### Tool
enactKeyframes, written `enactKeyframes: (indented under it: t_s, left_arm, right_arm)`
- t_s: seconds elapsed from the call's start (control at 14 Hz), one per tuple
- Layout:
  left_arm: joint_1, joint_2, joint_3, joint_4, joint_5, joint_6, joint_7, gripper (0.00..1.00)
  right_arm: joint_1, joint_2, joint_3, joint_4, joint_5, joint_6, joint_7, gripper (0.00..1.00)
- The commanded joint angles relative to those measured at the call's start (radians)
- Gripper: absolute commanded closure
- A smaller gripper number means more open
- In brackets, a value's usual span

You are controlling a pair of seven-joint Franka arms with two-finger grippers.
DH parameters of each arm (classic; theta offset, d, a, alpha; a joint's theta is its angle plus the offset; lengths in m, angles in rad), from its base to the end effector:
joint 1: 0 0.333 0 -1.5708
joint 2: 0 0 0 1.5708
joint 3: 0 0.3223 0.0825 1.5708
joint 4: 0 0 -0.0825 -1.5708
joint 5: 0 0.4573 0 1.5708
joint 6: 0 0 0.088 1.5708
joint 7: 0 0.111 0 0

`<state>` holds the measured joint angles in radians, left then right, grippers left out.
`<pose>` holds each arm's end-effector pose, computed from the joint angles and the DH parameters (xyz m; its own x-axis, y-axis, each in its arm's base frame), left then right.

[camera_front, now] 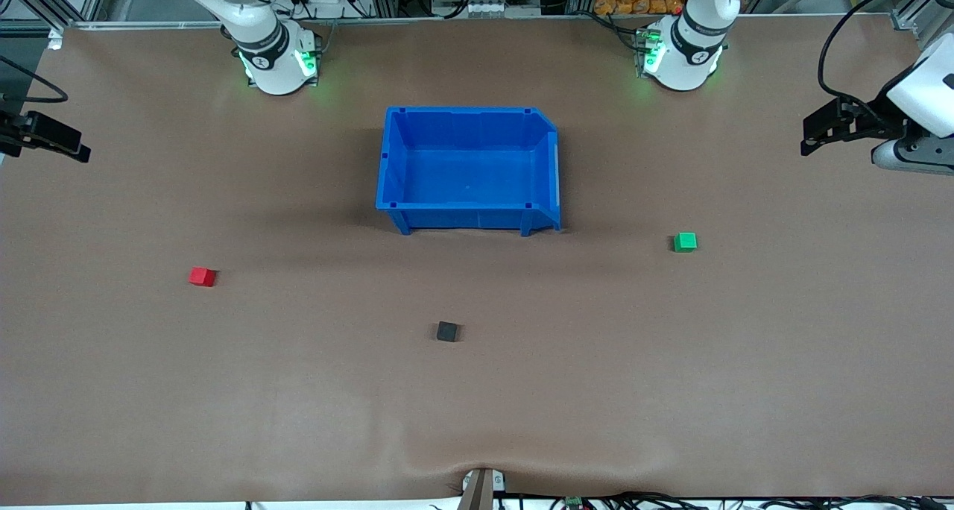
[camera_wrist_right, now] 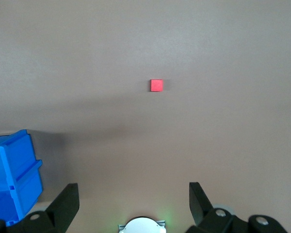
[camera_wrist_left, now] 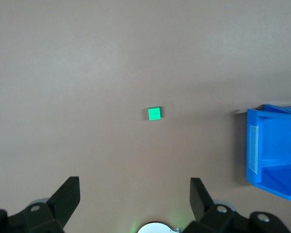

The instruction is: Attach green and red cubes to black cube

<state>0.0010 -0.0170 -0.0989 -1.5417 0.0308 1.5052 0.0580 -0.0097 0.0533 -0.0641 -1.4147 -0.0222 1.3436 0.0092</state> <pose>0.6132 -0.0571 0.6475 0.9880 -0.1532 -0.0214 -0.1538 -0.9876 -0.0313 0.6177 -0.0473 0.6585 0.9884 -0.0876 -0.1237 -0.0850 -0.9960 0.0266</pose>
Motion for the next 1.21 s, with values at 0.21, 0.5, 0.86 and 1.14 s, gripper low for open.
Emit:
enactKeyframes:
  t_s: [0.21, 0.5, 0.86, 1.14]
  left_arm:
    - [0.013, -0.008, -0.007, 0.009, 0.004, -0.042, -0.001, 0.00]
    - [0.001, 0.015, -0.012, 0.008, 0.023, -0.036, -0.050, 0.00]
    - [-0.002, 0.107, -0.027, 0.000, 0.009, -0.020, -0.113, 0.00]
    - [-0.025, 0.216, -0.031, -0.015, 0.008, 0.070, -0.121, 0.00]
  right_arm:
    - [-0.006, 0.014, 0.004, 0.030, -0.007, -0.009, 0.003, 0.00]
    - [-0.007, 0.053, 0.003, 0.037, -0.012, 0.015, -0.006, 0.00]
    - [-0.041, 0.095, 0.003, 0.025, -0.047, 0.068, 0.008, 0.00]
    - [-0.096, 0.204, 0.001, 0.016, -0.036, 0.058, 0.009, 0.00]
